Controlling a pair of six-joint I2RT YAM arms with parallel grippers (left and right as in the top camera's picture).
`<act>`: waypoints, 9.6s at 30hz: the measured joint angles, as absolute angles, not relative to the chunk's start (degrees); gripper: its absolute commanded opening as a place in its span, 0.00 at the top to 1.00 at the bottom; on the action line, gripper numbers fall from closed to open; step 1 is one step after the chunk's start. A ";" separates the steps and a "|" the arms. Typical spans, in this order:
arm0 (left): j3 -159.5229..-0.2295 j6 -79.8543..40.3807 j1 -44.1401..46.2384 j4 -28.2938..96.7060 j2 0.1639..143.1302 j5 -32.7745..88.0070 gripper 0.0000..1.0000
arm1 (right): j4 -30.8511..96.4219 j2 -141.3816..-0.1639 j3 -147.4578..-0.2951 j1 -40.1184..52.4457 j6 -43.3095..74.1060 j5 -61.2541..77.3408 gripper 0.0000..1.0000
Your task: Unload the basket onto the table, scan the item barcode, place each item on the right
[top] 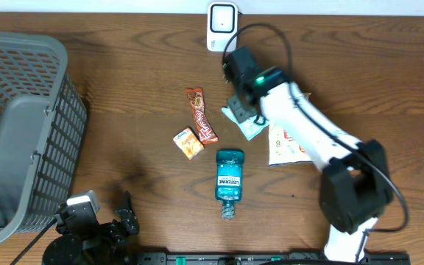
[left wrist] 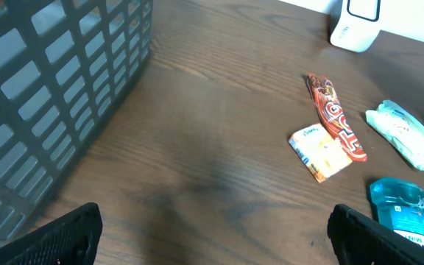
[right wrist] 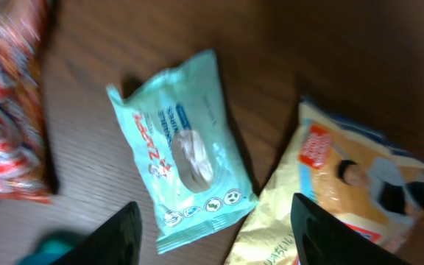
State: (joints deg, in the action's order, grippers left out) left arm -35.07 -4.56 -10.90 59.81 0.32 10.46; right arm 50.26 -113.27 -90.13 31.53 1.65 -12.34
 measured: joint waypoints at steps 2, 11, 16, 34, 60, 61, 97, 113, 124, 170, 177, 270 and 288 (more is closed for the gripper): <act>-35.07 -4.56 -10.90 59.81 0.32 10.46 0.02 | 48.73 -115.37 -88.55 33.04 0.73 -14.26 0.35; -35.07 -4.56 -10.90 59.79 0.32 10.44 0.02 | 41.15 -121.40 -86.13 36.23 -0.84 -24.12 0.41; -35.07 -4.56 -10.90 59.79 0.32 10.46 0.02 | 41.10 -124.95 -87.15 36.45 -1.13 -30.11 0.58; -35.07 -4.60 -10.90 59.83 0.32 10.46 0.02 | 64.01 -124.29 -97.82 30.98 -5.63 -0.12 0.99; -35.07 -4.69 -10.90 59.81 0.32 10.44 0.02 | 97.43 -120.14 -97.80 14.59 -68.93 71.09 0.99; -35.07 -4.71 -10.90 59.81 0.32 10.46 0.02 | 97.47 -120.14 -97.80 15.03 -70.43 71.94 0.99; -35.07 -4.71 -10.90 59.81 0.32 10.46 0.02 | 90.76 -120.14 -97.76 14.81 -27.55 84.51 0.99; -35.07 -4.71 -10.90 59.81 0.32 10.46 0.02 | 37.67 -120.14 -98.24 18.92 -2.81 38.26 0.99; -35.07 -4.71 -10.90 59.81 0.32 10.46 0.03 | 17.72 -125.16 -107.61 23.97 1.48 11.22 0.99; -35.07 -4.71 -10.90 59.81 0.32 10.61 0.02 | 87.53 -132.60 -159.20 -1.19 10.28 -31.11 0.99; -35.07 -4.71 -10.90 59.81 0.32 10.63 0.02 | 80.86 -133.34 -145.75 -19.57 15.53 -27.09 0.99; -35.07 -4.71 -10.90 59.81 0.32 10.61 0.02 | 62.04 -121.43 -86.24 20.97 19.40 -12.62 0.99; -35.07 -4.71 -10.90 59.81 0.32 10.61 0.02 | 64.07 -115.92 -87.26 14.44 -19.38 62.52 0.98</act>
State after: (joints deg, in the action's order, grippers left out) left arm -35.07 -4.71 -10.90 59.81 0.32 10.61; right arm 64.07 -115.92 -87.26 14.44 -19.38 62.52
